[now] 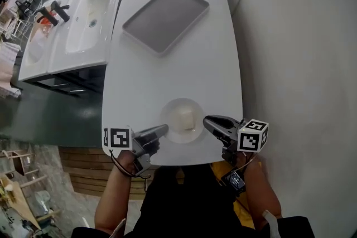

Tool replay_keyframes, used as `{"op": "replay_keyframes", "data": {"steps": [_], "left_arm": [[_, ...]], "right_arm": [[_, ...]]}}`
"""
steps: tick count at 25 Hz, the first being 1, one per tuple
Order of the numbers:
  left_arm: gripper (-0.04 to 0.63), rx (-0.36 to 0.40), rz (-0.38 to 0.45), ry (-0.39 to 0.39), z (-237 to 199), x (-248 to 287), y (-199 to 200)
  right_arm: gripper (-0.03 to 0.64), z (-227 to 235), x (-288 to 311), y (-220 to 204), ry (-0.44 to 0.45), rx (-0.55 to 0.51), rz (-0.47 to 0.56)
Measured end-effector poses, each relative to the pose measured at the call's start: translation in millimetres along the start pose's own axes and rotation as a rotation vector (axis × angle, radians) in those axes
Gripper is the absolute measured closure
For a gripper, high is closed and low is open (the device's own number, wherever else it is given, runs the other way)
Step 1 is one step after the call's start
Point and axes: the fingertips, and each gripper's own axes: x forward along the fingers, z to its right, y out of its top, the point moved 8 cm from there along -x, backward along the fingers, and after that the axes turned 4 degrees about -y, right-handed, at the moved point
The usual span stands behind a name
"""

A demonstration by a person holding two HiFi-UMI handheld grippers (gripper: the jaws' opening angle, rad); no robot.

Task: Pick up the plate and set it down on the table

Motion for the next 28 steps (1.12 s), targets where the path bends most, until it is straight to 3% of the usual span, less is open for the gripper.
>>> {"op": "replay_keyframes", "data": {"steps": [5, 12, 16, 28], "left_arm": [[0.580, 0.008, -0.023, 0.017, -17, 26, 13], [0.580, -0.048, 0.032, 0.009, -33, 35, 26], [0.580, -0.012, 0.033, 0.034, -40, 37, 28], [0.578, 0.170, -0.062, 0.310, -54, 43, 31]], "right_arm": [[0.594, 26, 16, 7, 0.000, 0.020, -0.041], [0.591, 66, 22, 20, -0.103, 0.036, -0.042], [0.583, 72, 28, 15, -0.080, 0.075, -0.078], [0.601, 85, 46, -6, -0.244, 0.034, -0.255]]}}
